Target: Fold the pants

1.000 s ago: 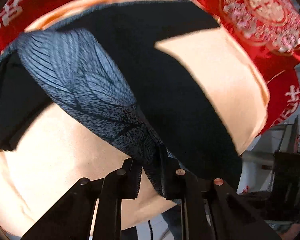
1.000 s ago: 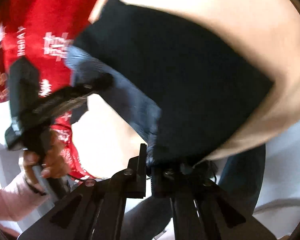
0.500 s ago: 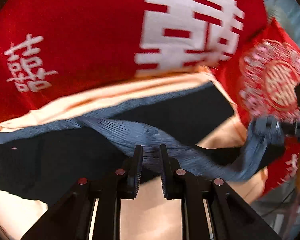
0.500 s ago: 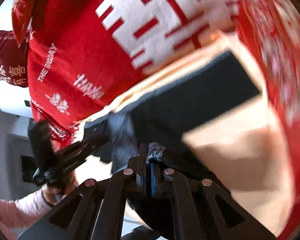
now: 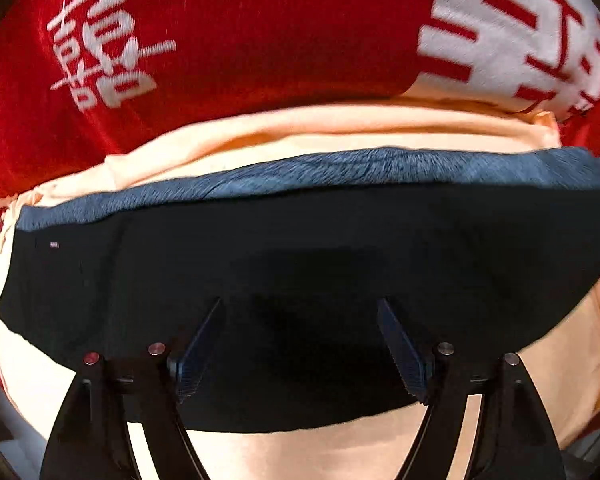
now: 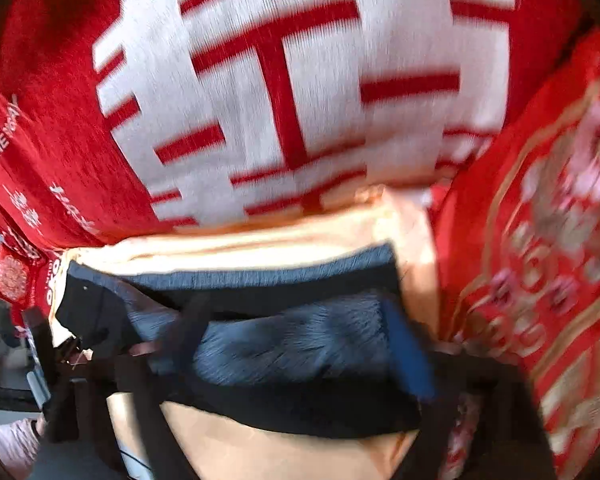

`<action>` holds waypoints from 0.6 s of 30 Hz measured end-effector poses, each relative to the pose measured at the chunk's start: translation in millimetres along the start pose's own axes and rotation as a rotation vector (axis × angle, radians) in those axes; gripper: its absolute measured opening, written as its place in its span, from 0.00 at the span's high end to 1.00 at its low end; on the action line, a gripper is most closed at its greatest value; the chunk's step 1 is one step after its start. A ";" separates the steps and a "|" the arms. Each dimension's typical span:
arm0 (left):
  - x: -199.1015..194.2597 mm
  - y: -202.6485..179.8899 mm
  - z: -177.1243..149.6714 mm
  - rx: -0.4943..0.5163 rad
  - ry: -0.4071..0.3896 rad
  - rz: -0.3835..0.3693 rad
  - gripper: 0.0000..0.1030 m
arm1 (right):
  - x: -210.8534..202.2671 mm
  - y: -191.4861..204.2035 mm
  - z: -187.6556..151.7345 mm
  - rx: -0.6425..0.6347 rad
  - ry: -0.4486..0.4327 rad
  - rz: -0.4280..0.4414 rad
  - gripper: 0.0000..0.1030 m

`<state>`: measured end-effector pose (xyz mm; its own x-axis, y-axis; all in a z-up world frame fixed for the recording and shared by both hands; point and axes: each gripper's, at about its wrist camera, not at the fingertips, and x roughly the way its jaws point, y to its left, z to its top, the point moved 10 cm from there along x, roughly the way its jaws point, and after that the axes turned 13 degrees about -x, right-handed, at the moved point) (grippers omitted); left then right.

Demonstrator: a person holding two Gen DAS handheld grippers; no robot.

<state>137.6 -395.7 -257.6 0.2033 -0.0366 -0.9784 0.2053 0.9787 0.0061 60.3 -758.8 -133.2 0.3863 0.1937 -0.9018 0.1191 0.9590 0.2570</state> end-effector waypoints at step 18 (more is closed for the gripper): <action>17.6 -14.7 1.5 0.000 0.001 -0.011 0.24 | 96.7 63.4 5.2 -0.378 0.188 0.031 0.39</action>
<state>139.5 -411.1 -274.7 0.2005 -0.0471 -0.9786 0.2073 0.9783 -0.0046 110.0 -680.4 -202.3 0.2065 0.2241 -0.9525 -0.2468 0.9539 0.1709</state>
